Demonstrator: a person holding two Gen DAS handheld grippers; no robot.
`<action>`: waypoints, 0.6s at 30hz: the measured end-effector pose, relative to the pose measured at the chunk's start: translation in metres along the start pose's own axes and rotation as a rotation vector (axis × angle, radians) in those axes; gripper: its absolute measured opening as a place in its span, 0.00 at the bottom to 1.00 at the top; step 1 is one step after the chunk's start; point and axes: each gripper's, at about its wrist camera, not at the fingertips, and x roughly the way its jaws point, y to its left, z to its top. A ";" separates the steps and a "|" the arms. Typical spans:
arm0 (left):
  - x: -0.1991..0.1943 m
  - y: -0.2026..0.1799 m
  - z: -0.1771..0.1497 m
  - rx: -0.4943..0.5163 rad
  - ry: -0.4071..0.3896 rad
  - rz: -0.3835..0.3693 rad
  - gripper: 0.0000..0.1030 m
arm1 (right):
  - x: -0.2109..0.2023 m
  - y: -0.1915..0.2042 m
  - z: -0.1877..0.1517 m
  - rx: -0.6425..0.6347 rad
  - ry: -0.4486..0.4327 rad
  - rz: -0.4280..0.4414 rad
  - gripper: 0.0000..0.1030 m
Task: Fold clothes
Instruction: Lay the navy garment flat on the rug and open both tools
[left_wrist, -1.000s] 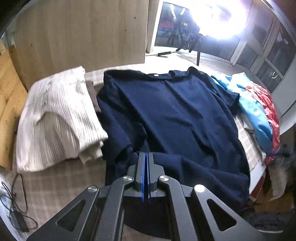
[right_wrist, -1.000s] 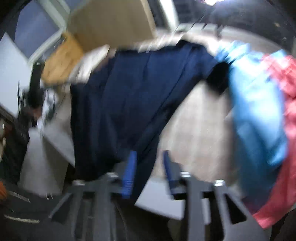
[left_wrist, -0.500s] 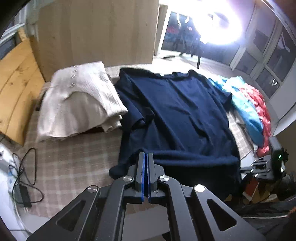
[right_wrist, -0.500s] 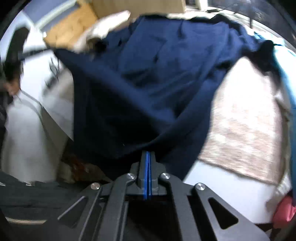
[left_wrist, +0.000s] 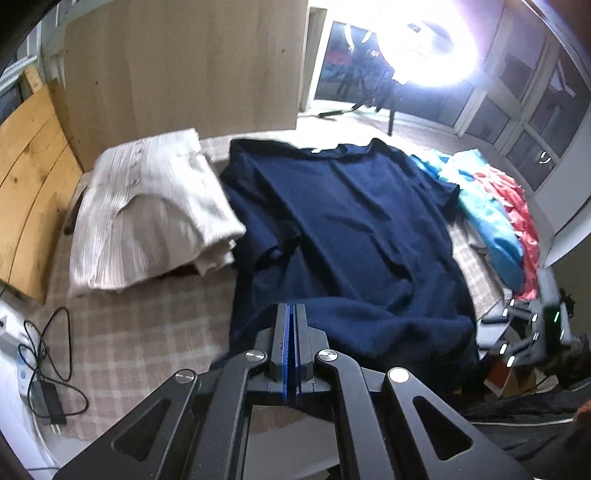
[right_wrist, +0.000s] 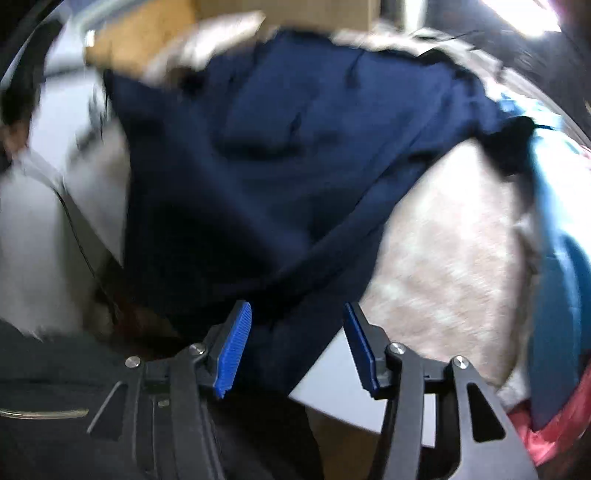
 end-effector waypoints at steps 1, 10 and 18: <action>0.001 0.002 -0.002 -0.006 0.006 0.002 0.01 | 0.008 0.007 -0.003 -0.031 0.013 0.001 0.50; -0.015 0.006 -0.005 -0.031 -0.008 0.014 0.01 | -0.061 -0.031 -0.004 0.094 -0.138 0.090 0.04; 0.039 -0.006 0.053 -0.006 0.024 0.055 0.01 | -0.155 -0.197 0.018 0.477 -0.431 0.019 0.04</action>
